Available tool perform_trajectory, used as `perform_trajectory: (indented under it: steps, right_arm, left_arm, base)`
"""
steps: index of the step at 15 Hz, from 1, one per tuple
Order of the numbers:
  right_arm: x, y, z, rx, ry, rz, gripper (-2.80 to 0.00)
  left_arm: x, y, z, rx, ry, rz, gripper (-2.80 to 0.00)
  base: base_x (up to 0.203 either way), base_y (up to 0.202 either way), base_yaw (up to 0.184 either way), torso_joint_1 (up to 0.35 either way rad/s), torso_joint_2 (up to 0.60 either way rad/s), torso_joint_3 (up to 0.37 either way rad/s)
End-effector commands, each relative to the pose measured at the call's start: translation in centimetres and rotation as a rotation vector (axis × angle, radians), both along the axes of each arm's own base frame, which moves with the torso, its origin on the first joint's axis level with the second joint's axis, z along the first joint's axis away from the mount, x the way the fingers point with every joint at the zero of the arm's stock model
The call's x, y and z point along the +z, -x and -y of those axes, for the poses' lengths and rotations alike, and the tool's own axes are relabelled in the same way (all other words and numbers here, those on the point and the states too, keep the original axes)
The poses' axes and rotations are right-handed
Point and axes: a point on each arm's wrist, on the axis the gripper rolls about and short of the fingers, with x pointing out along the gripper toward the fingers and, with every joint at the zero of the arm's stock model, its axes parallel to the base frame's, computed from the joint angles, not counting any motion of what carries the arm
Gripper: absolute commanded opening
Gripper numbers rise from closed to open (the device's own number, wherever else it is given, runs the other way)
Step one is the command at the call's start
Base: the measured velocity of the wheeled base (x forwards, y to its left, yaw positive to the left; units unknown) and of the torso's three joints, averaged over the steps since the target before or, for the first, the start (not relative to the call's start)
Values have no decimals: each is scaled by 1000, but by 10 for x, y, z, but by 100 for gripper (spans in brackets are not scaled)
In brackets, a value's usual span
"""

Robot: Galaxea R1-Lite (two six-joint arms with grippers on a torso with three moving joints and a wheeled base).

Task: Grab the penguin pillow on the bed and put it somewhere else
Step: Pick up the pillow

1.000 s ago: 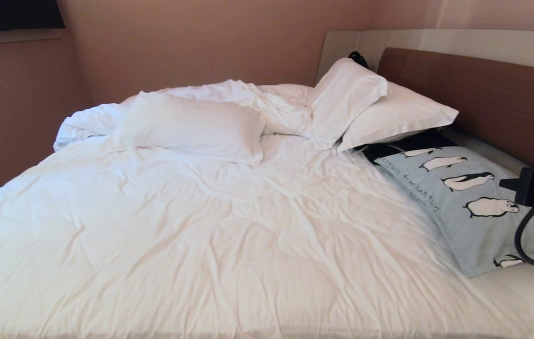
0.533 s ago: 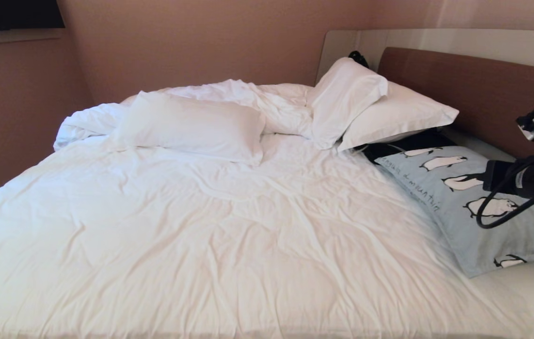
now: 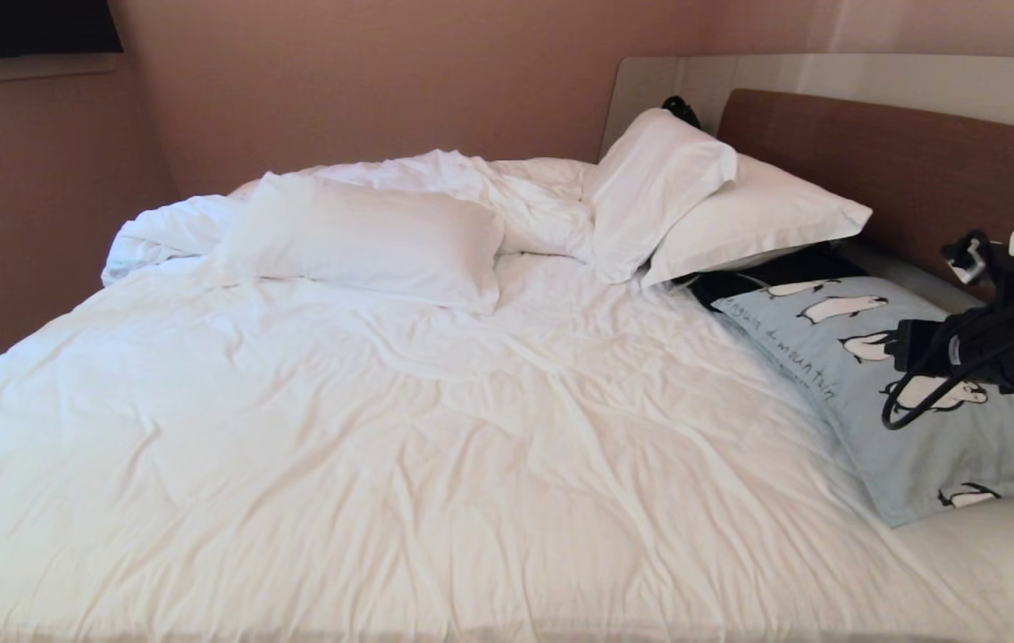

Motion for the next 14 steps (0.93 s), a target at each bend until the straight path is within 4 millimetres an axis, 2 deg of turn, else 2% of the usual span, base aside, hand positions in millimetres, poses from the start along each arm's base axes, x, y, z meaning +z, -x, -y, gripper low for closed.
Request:
perform_trajectory:
  steps: [1,6,10,14]
  right_arm:
    - [-11,-7,6,16,-21,-30,-280]
    - [-22,-17,23,-18,-9,-56,-280]
    - [-23,-28,46,-73,-14,-44,-280]
    - [-34,-57,56,-51,-24,-38,-280]
  left_arm:
    - [0,0,0,1,0,-1,-280]
    - [0,0,0,1,0,1,-280]
    - [0,0,0,1,0,0,-280]
    - [0,0,0,1,-1,1,-280]
  base:
    - [0,0,0,0,0,0]
    - [0,0,0,0,0,0]
    - [0,0,0,0,0,0]
    - [0,0,0,0,0,0]
